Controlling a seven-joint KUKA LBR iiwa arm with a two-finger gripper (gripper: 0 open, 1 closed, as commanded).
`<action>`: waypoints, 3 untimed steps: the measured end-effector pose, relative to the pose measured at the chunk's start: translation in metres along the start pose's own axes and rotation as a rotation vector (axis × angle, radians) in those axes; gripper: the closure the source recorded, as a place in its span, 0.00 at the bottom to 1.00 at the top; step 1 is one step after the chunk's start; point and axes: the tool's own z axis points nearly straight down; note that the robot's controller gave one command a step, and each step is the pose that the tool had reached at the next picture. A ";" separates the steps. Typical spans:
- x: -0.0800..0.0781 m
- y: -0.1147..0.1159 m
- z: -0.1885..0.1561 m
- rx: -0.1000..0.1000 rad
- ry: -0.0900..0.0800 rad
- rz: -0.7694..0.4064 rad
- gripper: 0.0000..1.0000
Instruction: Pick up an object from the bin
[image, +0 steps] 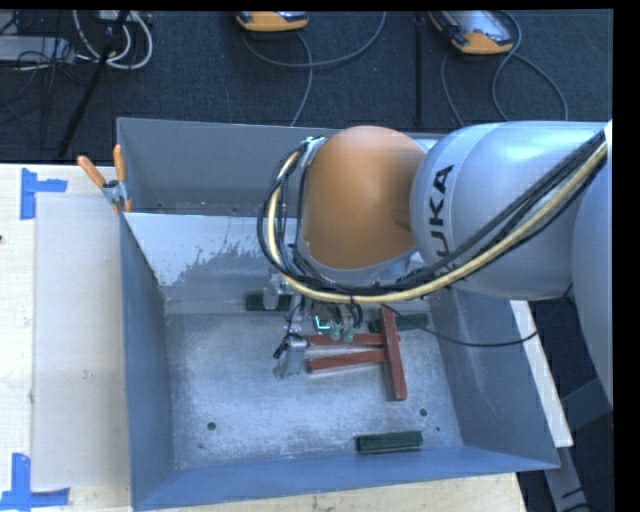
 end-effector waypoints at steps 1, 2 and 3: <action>-0.029 -0.075 0.059 0.003 -0.003 0.043 0.00; 0.015 -0.149 0.123 0.001 0.000 0.185 0.00; -0.002 -0.145 0.135 -0.001 -0.011 0.144 0.00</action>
Offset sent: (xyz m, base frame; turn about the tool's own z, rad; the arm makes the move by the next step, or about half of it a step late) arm 0.0289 -0.0696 -0.0548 0.0356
